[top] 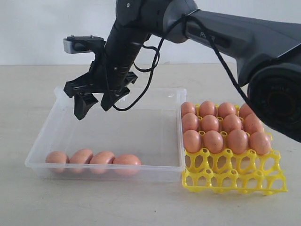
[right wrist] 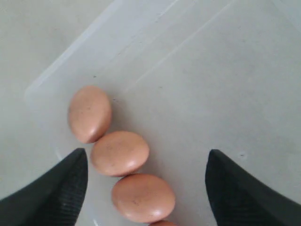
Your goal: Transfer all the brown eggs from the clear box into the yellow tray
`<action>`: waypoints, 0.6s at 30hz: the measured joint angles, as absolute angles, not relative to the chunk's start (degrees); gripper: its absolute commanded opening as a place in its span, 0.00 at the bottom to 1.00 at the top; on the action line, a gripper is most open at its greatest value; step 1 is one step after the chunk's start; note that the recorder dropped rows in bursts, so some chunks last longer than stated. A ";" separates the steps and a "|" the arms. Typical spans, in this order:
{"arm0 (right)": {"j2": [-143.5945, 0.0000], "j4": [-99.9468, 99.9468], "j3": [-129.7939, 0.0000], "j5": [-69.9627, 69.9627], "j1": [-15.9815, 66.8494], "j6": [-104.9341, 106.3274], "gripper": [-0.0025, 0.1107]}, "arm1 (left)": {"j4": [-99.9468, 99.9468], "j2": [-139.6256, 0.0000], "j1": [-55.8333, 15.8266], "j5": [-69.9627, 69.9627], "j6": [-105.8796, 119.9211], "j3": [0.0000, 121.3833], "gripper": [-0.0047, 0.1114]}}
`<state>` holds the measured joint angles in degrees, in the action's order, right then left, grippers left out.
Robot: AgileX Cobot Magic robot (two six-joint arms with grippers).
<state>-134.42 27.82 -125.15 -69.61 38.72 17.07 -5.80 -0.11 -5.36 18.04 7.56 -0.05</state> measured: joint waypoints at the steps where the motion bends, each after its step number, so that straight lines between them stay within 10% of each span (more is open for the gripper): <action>1: -133.87 28.55 -123.86 -69.61 38.72 17.66 0.62 | -5.80 -0.11 -5.36 18.04 7.56 -0.05 0.00; 18: -130.76 24.65 -108.75 -69.74 37.16 22.48 0.62 | -5.80 -0.11 -5.36 18.04 7.56 -0.05 0.00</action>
<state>-130.76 24.65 -108.75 -69.74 37.16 22.48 -5.80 -0.11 -5.36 18.04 7.56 -0.05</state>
